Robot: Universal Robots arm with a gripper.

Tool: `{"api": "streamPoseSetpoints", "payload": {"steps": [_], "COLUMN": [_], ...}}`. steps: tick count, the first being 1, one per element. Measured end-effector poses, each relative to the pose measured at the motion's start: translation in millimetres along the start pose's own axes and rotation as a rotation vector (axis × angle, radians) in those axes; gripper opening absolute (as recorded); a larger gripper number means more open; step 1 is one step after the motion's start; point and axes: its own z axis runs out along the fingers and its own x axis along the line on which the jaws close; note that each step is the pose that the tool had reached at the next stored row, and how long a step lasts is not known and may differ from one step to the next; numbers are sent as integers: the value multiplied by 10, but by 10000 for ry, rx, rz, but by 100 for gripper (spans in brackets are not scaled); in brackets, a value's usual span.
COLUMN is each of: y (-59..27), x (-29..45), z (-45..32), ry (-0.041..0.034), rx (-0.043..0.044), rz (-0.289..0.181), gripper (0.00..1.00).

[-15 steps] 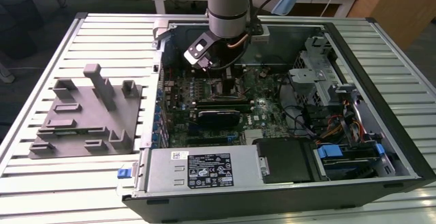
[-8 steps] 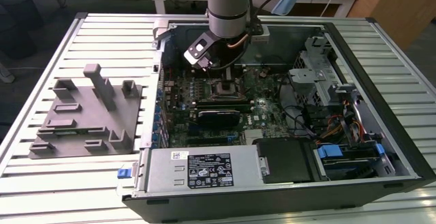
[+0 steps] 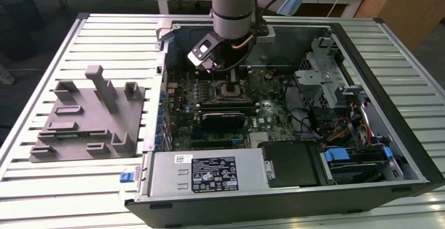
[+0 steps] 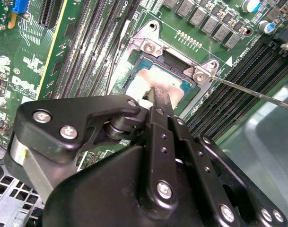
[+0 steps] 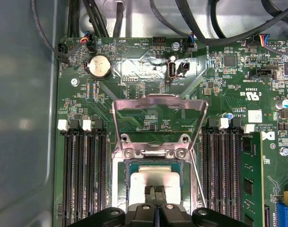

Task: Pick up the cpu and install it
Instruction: 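Place the cpu into insertion slot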

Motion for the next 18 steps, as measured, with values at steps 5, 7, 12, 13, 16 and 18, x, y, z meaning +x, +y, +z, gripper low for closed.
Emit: {"api": "streamPoseSetpoints", "payload": {"steps": [5, 7, 12, 13, 16, 18], "y": [-2, -3, -2, -2, -1, 0], "x": [-1, -2, -1, -1, -1, -1], "z": [27, 31, 33, 32, 13, -9], "ry": [-12, -16, -13, -11, -10, -12], "rx": [1, 4, 2, 0, -1, 1], "rz": [-1, -1, -1, -1, -1, -1], "gripper": [11, 11, 11, 11, 11, 11]}}
